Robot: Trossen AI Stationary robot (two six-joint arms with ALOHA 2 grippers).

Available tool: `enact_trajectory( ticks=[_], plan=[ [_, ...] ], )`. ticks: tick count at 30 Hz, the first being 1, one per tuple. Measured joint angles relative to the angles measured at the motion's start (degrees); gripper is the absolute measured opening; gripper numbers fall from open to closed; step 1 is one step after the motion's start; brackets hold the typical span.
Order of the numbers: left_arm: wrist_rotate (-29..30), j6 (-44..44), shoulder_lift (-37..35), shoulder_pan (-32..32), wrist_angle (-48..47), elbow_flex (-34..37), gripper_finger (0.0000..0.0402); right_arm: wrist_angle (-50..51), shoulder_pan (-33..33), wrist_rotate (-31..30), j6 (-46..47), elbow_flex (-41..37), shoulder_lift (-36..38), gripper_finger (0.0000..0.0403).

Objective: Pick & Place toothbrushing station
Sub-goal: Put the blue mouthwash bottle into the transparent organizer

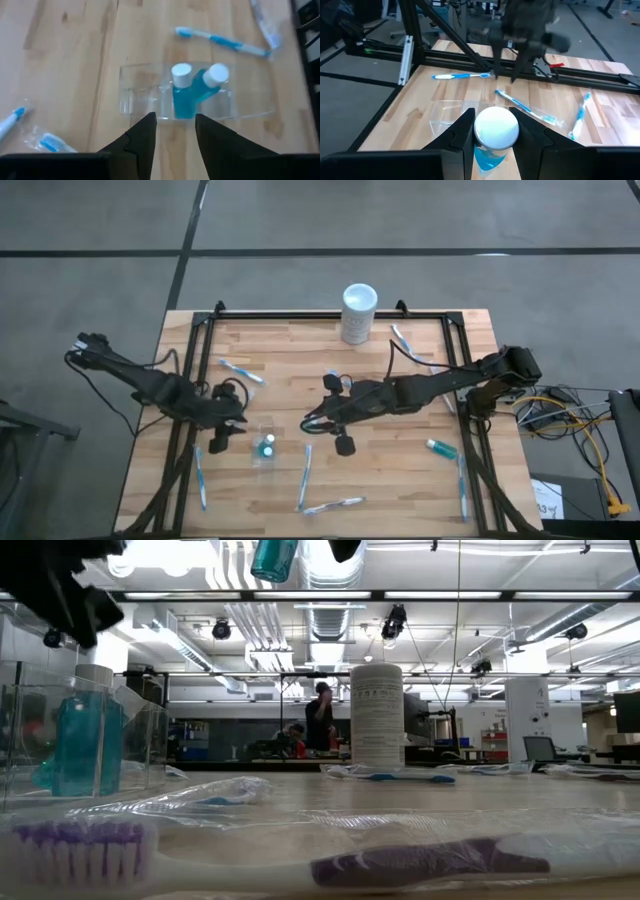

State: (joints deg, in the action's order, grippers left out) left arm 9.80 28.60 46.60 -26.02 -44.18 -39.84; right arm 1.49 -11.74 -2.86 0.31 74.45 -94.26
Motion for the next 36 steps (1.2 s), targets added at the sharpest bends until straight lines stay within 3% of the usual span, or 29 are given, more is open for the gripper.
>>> enact_trajectory(
  ticks=[9, 17, 23, 36],
  plan=[
    [-9.58, 2.16, 2.51, -0.02, 14.91, 12.63, 0.0142, -0.04, -0.01, -0.81, 0.16, -0.02, 0.00, 0.0093],
    [-11.73, 2.15, 4.58, -0.02, 31.70, 19.77, 0.0142, -0.04, 0.01, -0.82, 0.16, -0.02, 0.00, 0.0093],
    [-11.80, 3.32, 7.80, 0.00, 35.18, 20.70, 0.0142, -0.05, 0.01, -0.80, 0.14, -0.02, 0.00, 0.0093],
    [-8.15, 4.29, 21.41, 0.07, 55.81, 20.70, 0.0142, -0.01, -0.01, -0.65, 0.14, -0.02, 0.00, 0.0093]
  ],
)
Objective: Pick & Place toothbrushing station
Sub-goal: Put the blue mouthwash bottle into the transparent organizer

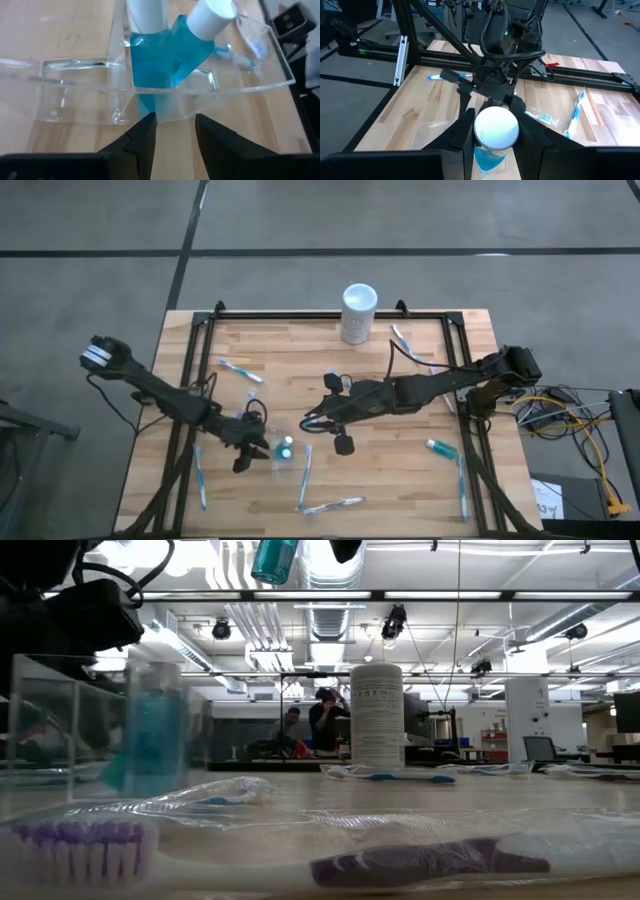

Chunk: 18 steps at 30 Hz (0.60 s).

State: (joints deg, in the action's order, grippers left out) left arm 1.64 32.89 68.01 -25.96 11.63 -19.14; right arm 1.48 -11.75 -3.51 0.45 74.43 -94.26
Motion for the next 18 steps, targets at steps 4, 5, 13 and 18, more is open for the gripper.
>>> enact_trajectory(
  ticks=[4, 5, 13, 18],
  plan=[
    [1.12, -0.13, 4.76, 0.01, 6.41, -0.02, 0.0142, 0.02, 0.00, 0.06, 0.19, 0.00, 0.00, 0.0093],
    [1.66, 0.06, 5.88, 0.02, 7.49, -0.02, 0.0142, 0.04, 0.00, 0.29, 0.55, 0.00, 0.00, 0.0093],
    [5.02, -0.26, 12.76, 1.41, 10.10, -2.77, 0.0142, 1.79, -0.36, 0.53, 1.07, 0.00, 0.00, 0.0093],
    [7.72, -2.74, 14.55, 4.01, 10.02, -4.66, 0.0142, 1.73, -0.51, 0.56, 1.07, 0.00, 0.00, 0.0093]
  ],
)
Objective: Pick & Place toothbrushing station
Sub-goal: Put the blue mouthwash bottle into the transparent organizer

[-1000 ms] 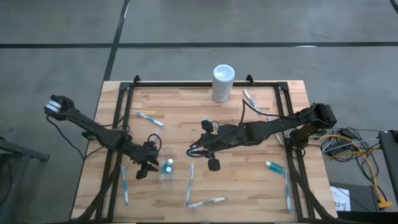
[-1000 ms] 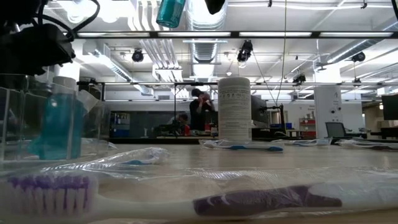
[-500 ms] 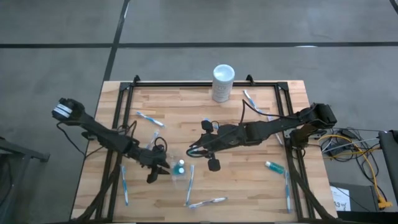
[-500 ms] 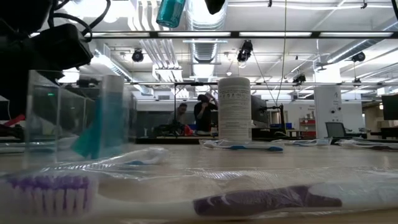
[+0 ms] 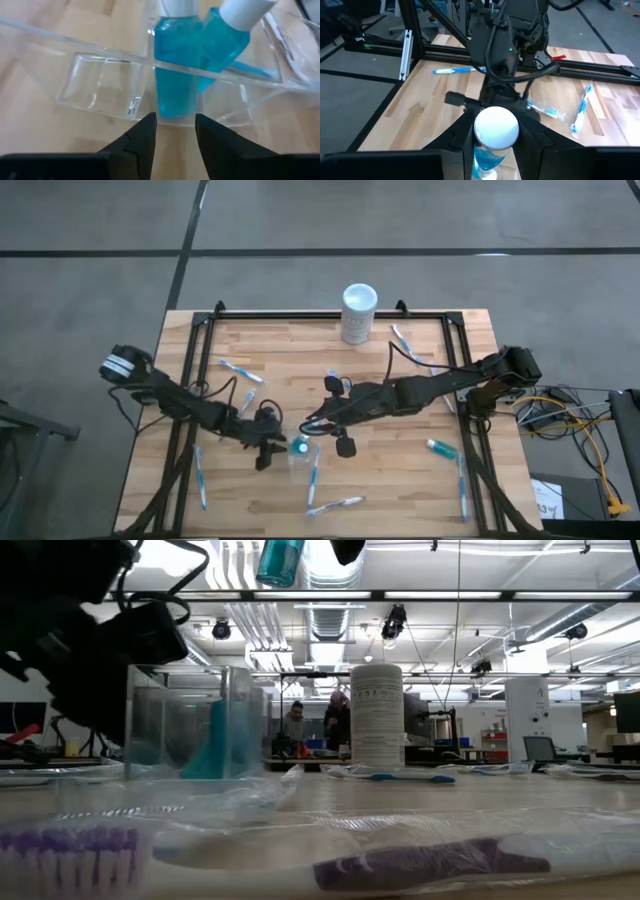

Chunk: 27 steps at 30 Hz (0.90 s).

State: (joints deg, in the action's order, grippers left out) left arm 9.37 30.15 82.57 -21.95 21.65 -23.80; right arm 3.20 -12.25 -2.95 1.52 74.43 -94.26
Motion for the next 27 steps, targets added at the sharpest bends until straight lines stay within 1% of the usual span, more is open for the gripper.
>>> enact_trajectory(
  ticks=[8, 13, 19, 23, 27],
  plan=[
    [-0.17, -4.14, -0.16, 4.08, 0.29, -2.11, 0.0142, 1.37, -0.67, 0.03, 1.33, -0.09, 0.00, 0.0093],
    [-1.34, -6.48, -0.16, 5.69, 0.28, -3.41, 0.0142, 1.48, -0.67, -0.01, 1.87, -0.13, 0.01, 0.0093],
    [-3.09, -6.53, -0.56, 6.55, 0.24, -4.13, 0.0142, 1.42, -1.28, -0.01, 2.38, -0.87, -0.51, 0.0093],
    [-4.31, -5.59, -3.02, 6.53, -0.47, -4.13, 0.0142, 0.96, -1.40, -0.03, 2.38, -1.45, -0.74, 0.0093],
    [-4.27, -6.02, -8.73, 6.62, -3.19, -4.15, 0.0142, 0.77, -1.40, 0.34, 2.86, -1.79, -0.74, 0.0093]
  ],
)
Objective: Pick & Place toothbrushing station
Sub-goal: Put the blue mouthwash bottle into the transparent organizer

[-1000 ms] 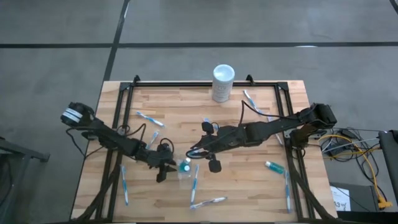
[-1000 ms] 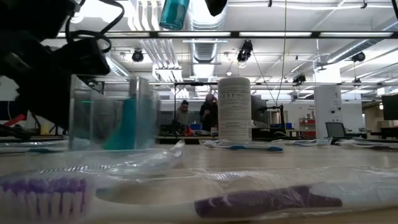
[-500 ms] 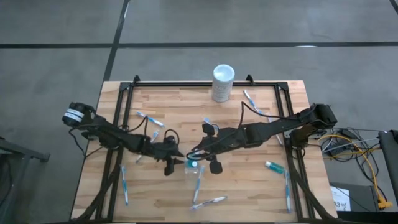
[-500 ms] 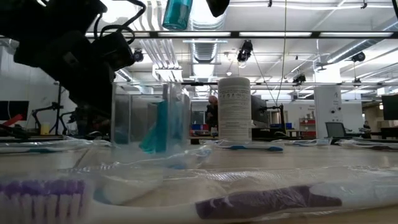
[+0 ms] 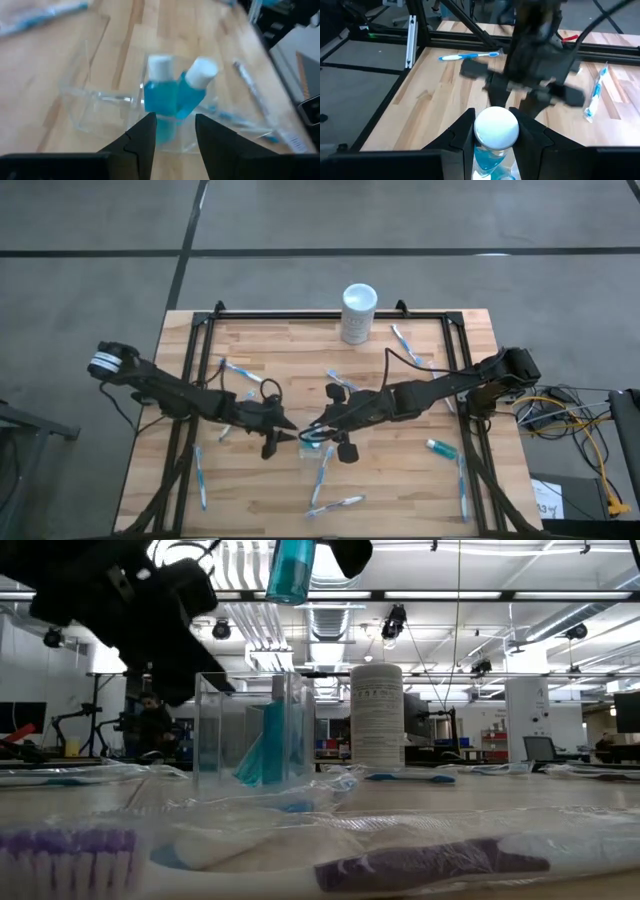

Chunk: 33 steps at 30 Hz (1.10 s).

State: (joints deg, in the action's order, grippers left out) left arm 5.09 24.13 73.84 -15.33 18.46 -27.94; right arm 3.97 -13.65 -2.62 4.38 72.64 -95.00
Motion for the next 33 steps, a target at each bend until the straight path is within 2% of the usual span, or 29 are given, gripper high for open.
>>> enact_trajectory(
  ticks=[6, 10, 17, 22, 33],
  plan=[
    [0.20, -4.21, -12.33, 0.00, -4.84, 0.04, 0.0142, -4.27, -0.32, 0.23, -0.46, -1.97, 0.00, 0.0093],
    [2.52, -9.63, -20.79, 0.00, -7.99, 0.04, 0.0142, -8.13, -0.39, 0.29, -0.85, -3.73, 0.00, 0.0093],
    [7.11, -13.20, -30.45, 0.00, -14.82, 0.04, 0.0142, -14.78, -0.37, 1.38, 0.51, -8.11, -0.02, 0.0093],
    [7.88, -13.25, -32.74, 0.00, -17.21, 0.06, 0.0142, -20.91, -0.37, 1.55, 1.22, -12.23, -0.06, 0.0093],
    [8.27, -12.60, -30.79, 0.00, -19.11, 0.06, 0.0142, -22.69, -0.33, 1.14, -0.28, -13.88, -0.11, 0.0093]
  ],
)
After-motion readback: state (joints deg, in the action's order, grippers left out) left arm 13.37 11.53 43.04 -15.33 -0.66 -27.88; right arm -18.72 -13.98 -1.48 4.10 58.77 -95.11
